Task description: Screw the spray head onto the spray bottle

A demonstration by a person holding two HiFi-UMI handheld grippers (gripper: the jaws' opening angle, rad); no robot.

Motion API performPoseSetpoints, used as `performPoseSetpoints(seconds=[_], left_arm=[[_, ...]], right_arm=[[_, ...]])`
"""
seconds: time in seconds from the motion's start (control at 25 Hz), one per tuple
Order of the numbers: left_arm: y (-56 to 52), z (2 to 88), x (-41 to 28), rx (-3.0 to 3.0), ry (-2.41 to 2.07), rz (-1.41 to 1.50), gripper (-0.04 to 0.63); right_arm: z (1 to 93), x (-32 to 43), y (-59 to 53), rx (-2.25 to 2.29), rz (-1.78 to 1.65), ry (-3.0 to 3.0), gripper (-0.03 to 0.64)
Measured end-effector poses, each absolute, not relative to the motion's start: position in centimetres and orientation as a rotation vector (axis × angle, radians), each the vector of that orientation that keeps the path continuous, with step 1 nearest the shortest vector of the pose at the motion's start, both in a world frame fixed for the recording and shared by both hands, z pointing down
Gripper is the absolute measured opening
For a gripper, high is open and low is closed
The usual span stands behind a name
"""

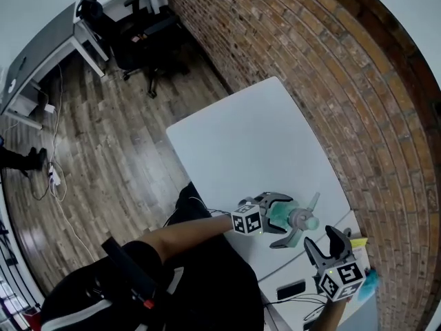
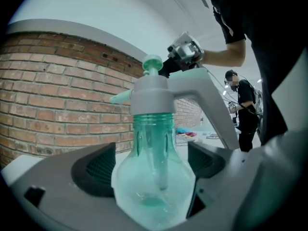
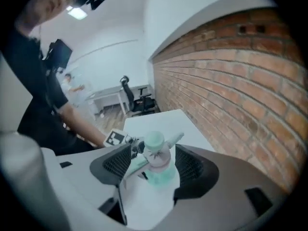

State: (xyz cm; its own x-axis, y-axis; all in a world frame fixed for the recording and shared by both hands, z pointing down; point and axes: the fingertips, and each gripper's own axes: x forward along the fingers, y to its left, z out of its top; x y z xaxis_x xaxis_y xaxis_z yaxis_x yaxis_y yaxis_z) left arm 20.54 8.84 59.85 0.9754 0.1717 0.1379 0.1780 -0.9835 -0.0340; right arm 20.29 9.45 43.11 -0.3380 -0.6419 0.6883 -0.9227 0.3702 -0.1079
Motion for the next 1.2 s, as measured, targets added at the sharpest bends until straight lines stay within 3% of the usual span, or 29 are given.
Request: performPoseSetpoints(seconds=[0.32, 0.68, 1.2], left_arm=[[9.5, 60.2, 21.3, -3.058, -0.34, -0.249, 0.407], [9.7, 60.2, 21.9, -3.061, -0.321, -0.24, 0.403], [9.7, 60.3, 21.9, -3.094, -0.279, -0.204, 0.402]], right_arm=[[45.7, 20.5, 7.9, 1.633, 0.864, -1.825, 0.273], [49.4, 21.0, 7.2, 1.599, 0.976, -1.692, 0.273], [50.9, 20.6, 7.1, 1.368, 0.858, -1.677, 0.272]])
